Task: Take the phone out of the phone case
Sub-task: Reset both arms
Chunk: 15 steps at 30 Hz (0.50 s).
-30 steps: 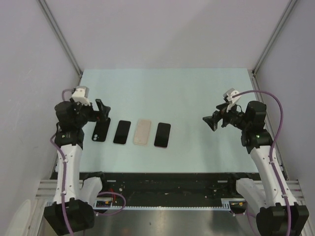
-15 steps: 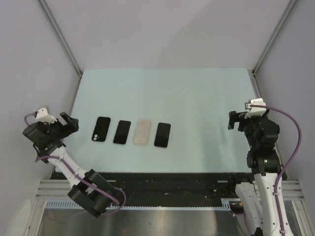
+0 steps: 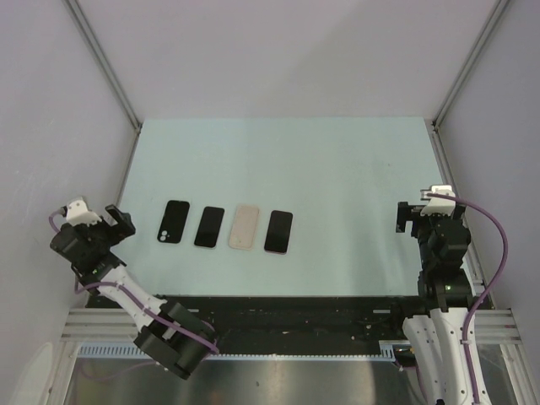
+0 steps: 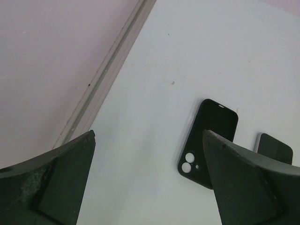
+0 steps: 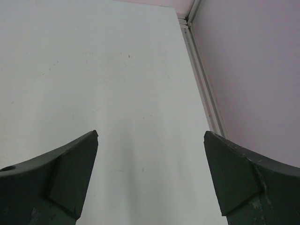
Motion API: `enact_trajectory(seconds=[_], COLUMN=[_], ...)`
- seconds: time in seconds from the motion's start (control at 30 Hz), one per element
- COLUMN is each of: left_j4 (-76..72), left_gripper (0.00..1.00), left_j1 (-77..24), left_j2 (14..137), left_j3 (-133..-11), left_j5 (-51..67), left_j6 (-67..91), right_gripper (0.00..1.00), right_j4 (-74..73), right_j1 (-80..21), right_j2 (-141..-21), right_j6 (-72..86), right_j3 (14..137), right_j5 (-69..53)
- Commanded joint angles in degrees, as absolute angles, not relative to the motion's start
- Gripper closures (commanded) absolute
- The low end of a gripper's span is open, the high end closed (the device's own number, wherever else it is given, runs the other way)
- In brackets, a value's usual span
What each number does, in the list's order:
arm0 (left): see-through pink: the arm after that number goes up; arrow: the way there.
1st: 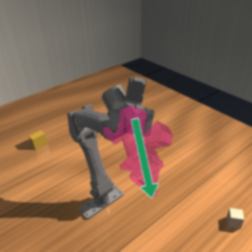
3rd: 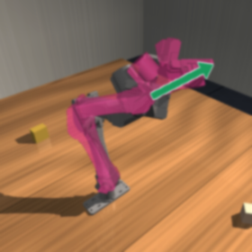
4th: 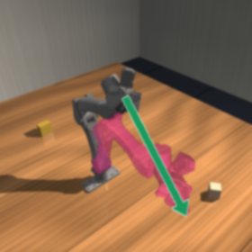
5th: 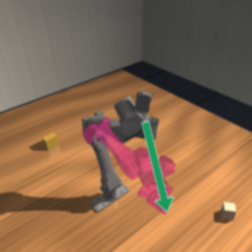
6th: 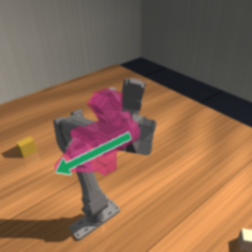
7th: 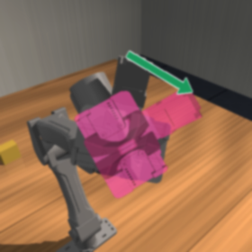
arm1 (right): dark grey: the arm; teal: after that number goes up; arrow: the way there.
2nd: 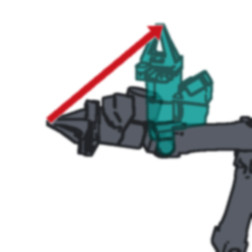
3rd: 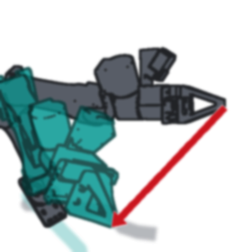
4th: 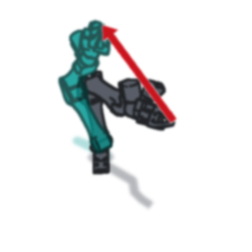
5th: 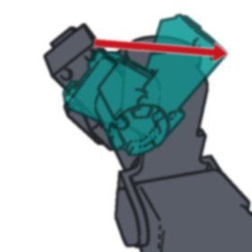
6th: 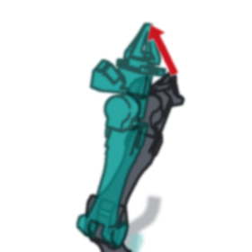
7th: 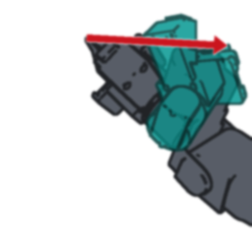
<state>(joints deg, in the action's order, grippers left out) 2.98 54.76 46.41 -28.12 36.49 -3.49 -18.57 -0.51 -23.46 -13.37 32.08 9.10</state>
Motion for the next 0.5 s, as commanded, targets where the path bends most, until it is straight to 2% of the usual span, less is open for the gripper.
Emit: enact_trajectory(seconds=[0.0, 0.2, 0.47], left_j4=[-2.98, -4.22, -4.48], left_gripper=[0.0, 0.0, 0.0], left_j1=[57.47, 61.52, 62.14], left_j2=[48.25, 53.17, 53.53], left_j3=[-27.42, -28.21, -28.04], left_j5=[38.23, 44.11, 45.61], left_j6=[-4.22, -2.2, -2.28], right_gripper=[0.0, 0.0, 0.0], right_j4=[-16.52, -16.79, -17.05], right_j1=[-0.44, -0.35, -0.44], right_j2=[-22.94, -22.85, -22.77], right_j6=[-13.97, -13.89, -13.89], right_j3=[32.34, 32.34, 32.34], right_j5=[10.98, 11.07, 10.81])
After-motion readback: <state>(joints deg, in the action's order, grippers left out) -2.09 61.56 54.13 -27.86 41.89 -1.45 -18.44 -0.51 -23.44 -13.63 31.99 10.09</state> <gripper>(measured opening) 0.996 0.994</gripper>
